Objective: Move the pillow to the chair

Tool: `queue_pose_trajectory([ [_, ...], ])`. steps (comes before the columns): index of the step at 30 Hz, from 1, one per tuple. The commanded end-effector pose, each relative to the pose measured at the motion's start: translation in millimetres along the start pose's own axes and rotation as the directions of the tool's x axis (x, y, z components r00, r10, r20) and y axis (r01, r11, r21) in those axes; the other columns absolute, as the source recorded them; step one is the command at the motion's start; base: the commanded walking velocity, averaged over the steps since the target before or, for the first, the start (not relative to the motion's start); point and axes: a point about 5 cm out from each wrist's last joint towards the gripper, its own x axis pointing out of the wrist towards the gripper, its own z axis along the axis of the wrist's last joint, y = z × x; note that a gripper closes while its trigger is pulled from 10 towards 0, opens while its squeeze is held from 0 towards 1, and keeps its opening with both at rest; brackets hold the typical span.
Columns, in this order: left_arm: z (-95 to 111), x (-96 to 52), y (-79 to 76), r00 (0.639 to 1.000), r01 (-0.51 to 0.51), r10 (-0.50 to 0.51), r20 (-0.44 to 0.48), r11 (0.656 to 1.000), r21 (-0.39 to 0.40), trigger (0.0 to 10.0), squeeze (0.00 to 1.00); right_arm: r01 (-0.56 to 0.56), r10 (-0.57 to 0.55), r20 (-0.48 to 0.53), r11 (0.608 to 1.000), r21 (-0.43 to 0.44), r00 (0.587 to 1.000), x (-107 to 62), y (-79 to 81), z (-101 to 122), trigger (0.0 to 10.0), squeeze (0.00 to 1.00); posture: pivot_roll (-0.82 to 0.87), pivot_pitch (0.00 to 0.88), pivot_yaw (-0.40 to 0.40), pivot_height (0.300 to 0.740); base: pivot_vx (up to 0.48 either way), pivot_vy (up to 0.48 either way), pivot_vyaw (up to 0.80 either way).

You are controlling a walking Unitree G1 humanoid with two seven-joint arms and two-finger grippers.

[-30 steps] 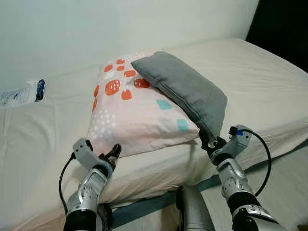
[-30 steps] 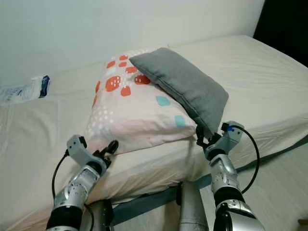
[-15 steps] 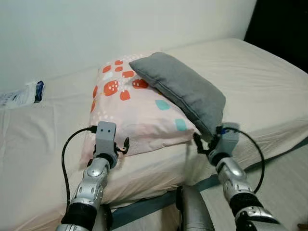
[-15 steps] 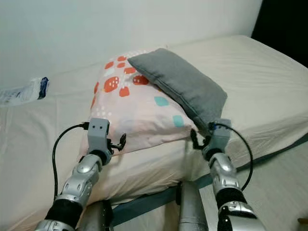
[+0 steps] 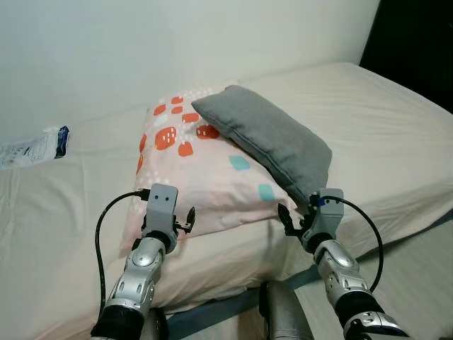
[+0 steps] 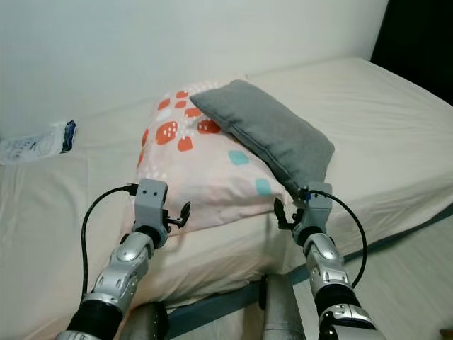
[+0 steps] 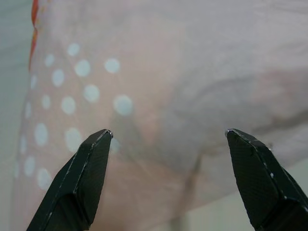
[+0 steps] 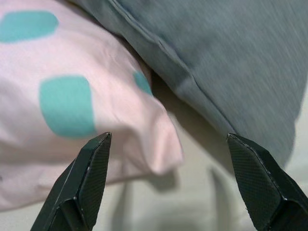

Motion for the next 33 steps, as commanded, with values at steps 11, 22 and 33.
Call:
queue_pose_trajectory([
  [11,-3.7,-3.0,2.7,1.0,-0.013,0.013,-0.008,1.0,0.012,10.0,0.0,-0.009,0.009,-0.052,1.0,0.002,0.999,-1.9,4.7,-10.6,10.0,0.0,-0.13,0.086,0.031,0.641,0.0,0.0,0.0],
  [22,-5.2,-3.5,3.2,1.0,-0.021,0.021,0.001,1.0,0.01,10.0,0.0,-0.075,0.075,-0.028,0.997,0.007,0.997,-3.5,9.4,-9.0,10.0,0.0,-0.13,0.073,0.025,0.656,0.0,0.0,0.0],
  [33,-5.3,-3.7,3.0,1.0,-0.018,0.018,0.002,1.0,0.01,10.0,0.0,-0.08,0.08,-0.034,0.997,0.0,0.996,-4.1,9.7,-10.0,10.0,0.0,-0.13,0.063,0.024,0.686,0.0,0.0,0.0],
])
